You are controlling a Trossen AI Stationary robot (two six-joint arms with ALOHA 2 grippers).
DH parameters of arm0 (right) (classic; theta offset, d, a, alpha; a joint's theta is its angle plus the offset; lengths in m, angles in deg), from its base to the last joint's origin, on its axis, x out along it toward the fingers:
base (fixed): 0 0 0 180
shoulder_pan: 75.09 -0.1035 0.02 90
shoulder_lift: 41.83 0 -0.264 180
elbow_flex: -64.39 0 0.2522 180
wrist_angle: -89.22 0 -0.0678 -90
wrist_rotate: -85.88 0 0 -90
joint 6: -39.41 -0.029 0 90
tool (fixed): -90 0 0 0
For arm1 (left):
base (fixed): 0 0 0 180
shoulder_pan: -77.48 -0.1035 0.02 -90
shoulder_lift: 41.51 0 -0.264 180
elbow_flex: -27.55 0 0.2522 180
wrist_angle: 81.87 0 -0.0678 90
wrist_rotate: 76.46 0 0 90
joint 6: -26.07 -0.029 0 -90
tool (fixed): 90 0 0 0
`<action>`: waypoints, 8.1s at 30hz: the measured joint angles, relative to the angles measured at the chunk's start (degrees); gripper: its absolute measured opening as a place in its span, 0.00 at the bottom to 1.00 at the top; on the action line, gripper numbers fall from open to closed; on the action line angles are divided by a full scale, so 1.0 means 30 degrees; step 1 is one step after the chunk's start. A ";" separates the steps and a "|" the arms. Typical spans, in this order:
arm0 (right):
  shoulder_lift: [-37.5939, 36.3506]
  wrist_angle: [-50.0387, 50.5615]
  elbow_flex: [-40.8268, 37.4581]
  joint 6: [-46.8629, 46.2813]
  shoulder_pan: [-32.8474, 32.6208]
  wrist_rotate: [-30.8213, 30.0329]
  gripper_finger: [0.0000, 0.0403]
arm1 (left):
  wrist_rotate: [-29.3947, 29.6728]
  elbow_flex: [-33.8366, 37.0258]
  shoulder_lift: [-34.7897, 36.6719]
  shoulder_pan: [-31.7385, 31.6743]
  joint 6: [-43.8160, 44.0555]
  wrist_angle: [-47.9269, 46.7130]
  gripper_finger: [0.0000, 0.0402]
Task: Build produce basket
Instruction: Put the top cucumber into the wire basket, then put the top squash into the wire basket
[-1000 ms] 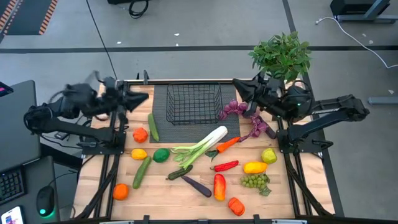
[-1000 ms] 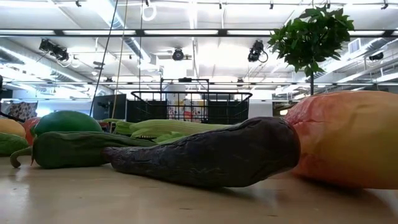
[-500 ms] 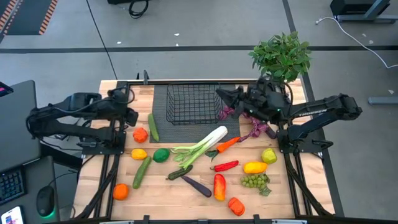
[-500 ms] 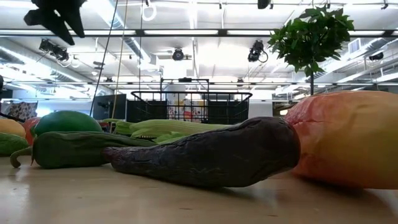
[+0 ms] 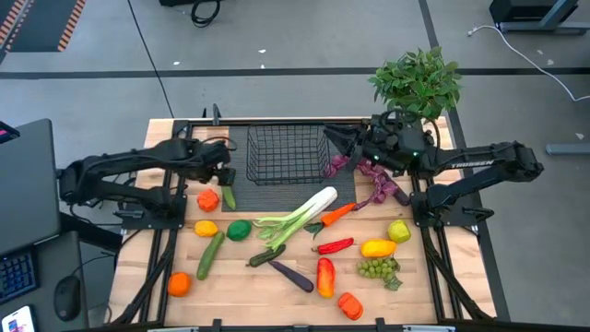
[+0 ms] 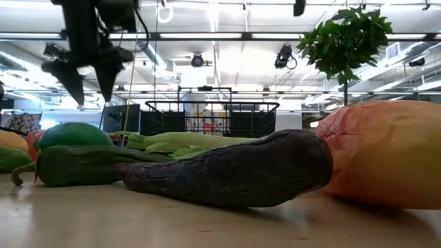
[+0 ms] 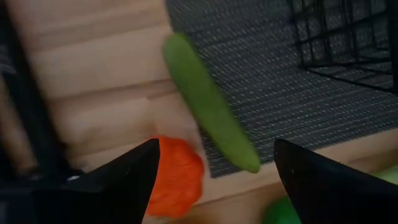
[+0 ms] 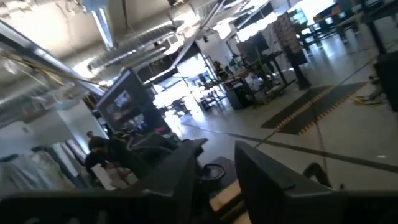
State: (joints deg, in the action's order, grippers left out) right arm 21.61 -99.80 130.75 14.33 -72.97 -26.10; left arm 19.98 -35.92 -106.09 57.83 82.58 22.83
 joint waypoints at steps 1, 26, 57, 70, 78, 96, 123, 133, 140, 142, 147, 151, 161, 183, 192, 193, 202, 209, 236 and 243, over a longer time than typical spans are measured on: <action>-0.0045 0.0408 0.0000 0.0182 0.0240 0.0020 0.37 | -0.0267 0.0156 -0.0351 -0.0160 0.0012 0.0352 0.80; -0.0292 0.3034 -0.0007 -0.0938 0.2616 0.4721 0.58 | -0.1106 0.0217 -0.8449 -0.1775 -0.1484 0.2574 0.75; -0.0476 0.1411 -0.0015 -0.1291 0.2633 0.3023 0.58 | -0.0486 -0.6073 -0.2313 -0.1603 -0.6092 -0.0503 0.28; -0.0440 0.6154 0.3129 0.0532 0.2626 0.1346 0.58 | 0.0283 -0.8738 -0.3649 -0.1439 -0.7854 0.6772 0.33; -0.0440 0.7948 0.3475 0.0598 0.2633 0.0984 0.60 | -0.0599 -0.8722 -0.5909 -0.1520 -0.7967 0.5187 0.68; -0.0194 0.9299 0.3475 -0.0083 0.2629 0.1999 0.61 | -0.0069 -0.8456 -0.2637 -0.1724 -0.5396 -0.7479 0.82; 0.0085 1.1246 0.3470 0.0455 0.4093 0.5684 0.67 | -0.4638 0.1071 -0.2602 0.0611 -0.9347 -0.6975 0.82; 0.0085 1.2280 0.3468 -0.0006 0.3597 0.4608 0.70 | -0.3111 0.1041 -0.2601 0.0604 -0.9509 -0.6426 0.82; 0.0085 1.2312 0.3468 -0.0726 0.2847 0.3631 0.70 | -0.3077 0.1041 -0.2601 0.0622 -0.6901 -0.6332 0.82; 0.0085 1.2308 0.3468 -0.0728 0.2771 0.3609 0.70 | -0.3084 0.1041 -0.2601 0.0622 -0.5744 -0.6252 0.82; 0.0085 1.2342 0.3468 -0.0652 0.2779 0.3797 0.70 | -0.3374 0.1041 -0.2601 0.0630 -0.1906 -0.5954 0.82; 0.0085 1.2354 0.3468 -0.0230 0.2779 0.4276 0.70 | -0.3328 0.1035 -0.2601 0.0970 0.1690 -0.5503 0.82; 0.0085 1.3330 0.3468 0.0729 0.3504 0.6260 0.70 | -0.1301 0.1055 -0.2608 0.3299 1.1145 -0.3681 0.75; 0.0041 1.3552 0.3468 0.1920 0.5348 1.0467 0.70 | -0.0437 0.1080 -0.7261 0.6145 1.8483 -0.5291 0.74; -0.0731 1.4675 0.3468 0.1916 0.5977 1.1723 0.70 | -0.0642 0.1033 -0.8728 0.6145 1.7989 -0.4761 0.74; -0.0871 1.4790 0.3468 0.1916 0.6073 1.1723 0.70 | -0.0615 0.1033 -0.8728 0.6145 1.7954 -0.4848 0.74; -0.1540 1.5482 0.3468 0.2419 0.6954 1.1737 0.70 | -0.2465 0.0770 -0.8582 0.6968 1.7225 -0.5532 0.74; -0.1540 1.5460 0.3468 0.2426 0.7238 1.1781 0.70 | -0.2357 0.1188 -0.8571 0.8571 1.6440 -0.5042 0.74; -0.1540 1.5678 0.3468 0.3424 0.7238 1.0047 0.70 | -0.0536 -0.1684 -0.8648 0.9504 1.3503 -0.4524 0.49; -0.1539 1.5678 0.3468 0.3006 0.7238 0.8914 0.70 | 0.1961 -0.5449 -0.8626 0.9482 1.0714 -0.6850 0.38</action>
State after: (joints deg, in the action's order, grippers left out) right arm 17.00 -52.77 141.15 23.35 -51.26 0.64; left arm 25.87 -52.26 -131.97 86.28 114.72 2.28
